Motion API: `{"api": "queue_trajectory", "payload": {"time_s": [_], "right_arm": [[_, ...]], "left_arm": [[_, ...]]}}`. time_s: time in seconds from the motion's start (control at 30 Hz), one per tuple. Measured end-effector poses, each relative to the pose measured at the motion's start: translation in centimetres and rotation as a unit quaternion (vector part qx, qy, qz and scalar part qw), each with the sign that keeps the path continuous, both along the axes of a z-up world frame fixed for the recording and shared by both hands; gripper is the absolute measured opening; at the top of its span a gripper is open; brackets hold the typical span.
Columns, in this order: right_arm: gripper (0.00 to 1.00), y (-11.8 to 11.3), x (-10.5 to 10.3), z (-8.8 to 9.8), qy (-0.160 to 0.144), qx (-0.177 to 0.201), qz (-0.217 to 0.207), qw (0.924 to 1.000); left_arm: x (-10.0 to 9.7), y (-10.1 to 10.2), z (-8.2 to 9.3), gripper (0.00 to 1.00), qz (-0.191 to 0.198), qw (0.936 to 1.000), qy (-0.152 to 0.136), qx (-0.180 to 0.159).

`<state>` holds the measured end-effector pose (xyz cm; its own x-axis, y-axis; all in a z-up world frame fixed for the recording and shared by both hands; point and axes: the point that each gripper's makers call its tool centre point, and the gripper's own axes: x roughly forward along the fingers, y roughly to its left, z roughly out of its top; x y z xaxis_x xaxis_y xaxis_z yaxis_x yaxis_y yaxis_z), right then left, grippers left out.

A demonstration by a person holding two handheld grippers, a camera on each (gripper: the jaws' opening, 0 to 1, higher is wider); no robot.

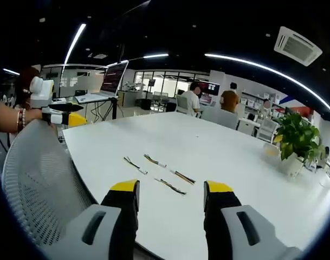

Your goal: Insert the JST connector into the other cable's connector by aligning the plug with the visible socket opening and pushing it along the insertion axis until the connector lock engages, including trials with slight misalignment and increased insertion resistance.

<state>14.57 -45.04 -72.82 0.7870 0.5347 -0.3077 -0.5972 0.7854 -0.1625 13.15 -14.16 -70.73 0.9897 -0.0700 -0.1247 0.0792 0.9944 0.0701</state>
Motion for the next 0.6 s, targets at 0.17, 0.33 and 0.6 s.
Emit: {"api": "queue_trajectory", "payload": {"time_s": [0.17, 0.33, 0.6], "right_arm": [[0.44, 0.04, -0.03, -0.05, 0.001, 0.000, 0.001, 1.0000], [0.44, 0.11, -0.10, -0.13, 0.004, -0.003, 0.004, 1.0000], [0.44, 0.04, -0.03, -0.04, 0.001, -0.001, 0.002, 1.0000]], "left_arm": [[-0.09, -0.12, 0.10, 0.74, -0.002, 1.0000, -0.003, -0.001], [-0.20, -0.28, 0.19, 0.74, 0.000, 1.0000, -0.005, -0.002], [-0.35, -0.72, 0.44, 0.74, -0.002, 1.0000, -0.006, -0.004]]}}
